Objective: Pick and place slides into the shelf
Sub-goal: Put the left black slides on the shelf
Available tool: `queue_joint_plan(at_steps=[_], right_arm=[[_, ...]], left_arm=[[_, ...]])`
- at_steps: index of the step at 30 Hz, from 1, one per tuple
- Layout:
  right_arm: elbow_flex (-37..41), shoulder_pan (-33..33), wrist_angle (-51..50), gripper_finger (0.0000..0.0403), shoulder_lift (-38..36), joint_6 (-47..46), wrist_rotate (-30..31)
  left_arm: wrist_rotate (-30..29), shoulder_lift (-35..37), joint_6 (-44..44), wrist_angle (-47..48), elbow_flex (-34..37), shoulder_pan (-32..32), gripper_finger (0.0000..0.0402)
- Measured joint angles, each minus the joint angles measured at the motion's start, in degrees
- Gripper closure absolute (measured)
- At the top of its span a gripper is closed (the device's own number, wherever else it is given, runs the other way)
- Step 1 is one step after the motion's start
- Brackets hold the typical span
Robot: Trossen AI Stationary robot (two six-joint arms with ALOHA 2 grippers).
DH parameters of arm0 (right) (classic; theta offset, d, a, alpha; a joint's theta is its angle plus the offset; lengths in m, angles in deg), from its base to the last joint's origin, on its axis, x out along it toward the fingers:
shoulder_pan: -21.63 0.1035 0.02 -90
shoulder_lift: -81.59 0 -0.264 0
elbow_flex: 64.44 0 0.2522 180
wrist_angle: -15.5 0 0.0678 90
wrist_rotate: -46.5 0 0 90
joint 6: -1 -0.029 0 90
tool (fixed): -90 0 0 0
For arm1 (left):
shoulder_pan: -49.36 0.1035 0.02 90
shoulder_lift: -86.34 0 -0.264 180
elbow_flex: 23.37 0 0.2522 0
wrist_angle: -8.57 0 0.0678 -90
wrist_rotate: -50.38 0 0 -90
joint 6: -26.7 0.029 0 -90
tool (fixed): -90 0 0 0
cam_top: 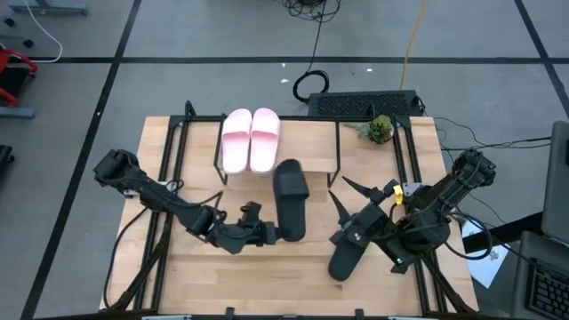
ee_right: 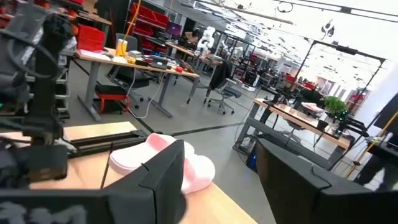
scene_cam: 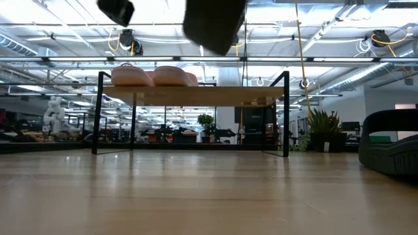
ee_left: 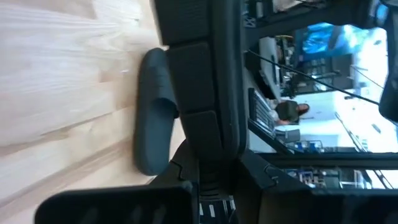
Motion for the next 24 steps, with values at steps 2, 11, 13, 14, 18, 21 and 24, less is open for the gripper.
queue_joint_plan(at_steps=[2, 11, 13, 14, 18, 21, 24], right_arm=[[0.0, -0.5, 0.0, 0.0216, 0.0, 0.0, 0.0], [1.9, -0.6, -1.1, 0.0216, -0.1, 0.0, 0.0], [3.7, -0.6, -1.0, 0.0216, -0.6, 0.0, 0.0], [4.7, -0.6, -0.8, 0.0216, -1.0, 0.0, 0.0], [8.7, -0.7, 4.3, 0.0216, -3.0, 0.0, 0.0], [11.3, -0.7, 11.3, 0.0216, -5.7, 0.0, 0.0], [14.3, -0.7, 16.5, 0.0216, -9.3, 0.0, 0.0]], left_arm=[[0.0, -0.8, 1.5, -1.9, 0.0, -0.4, 0.0363], [-0.5, -3.1, 6.7, -8.0, 0.0, -1.0, 0.0363], [-0.5, -3.5, 7.2, -8.0, 0.0, -1.1, 0.0363], [-0.6, -3.9, 7.4, -8.4, 0.0, -1.2, 0.0363], [-1.4, -6.1, 7.6, -12.1, 0.0, -1.4, 0.0363], [-1.5, -7.9, 7.8, -14.8, 0.0, -1.4, 0.0363], [-1.5, -8.9, 8.0, -17.2, 0.0, -1.4, 0.0363]])
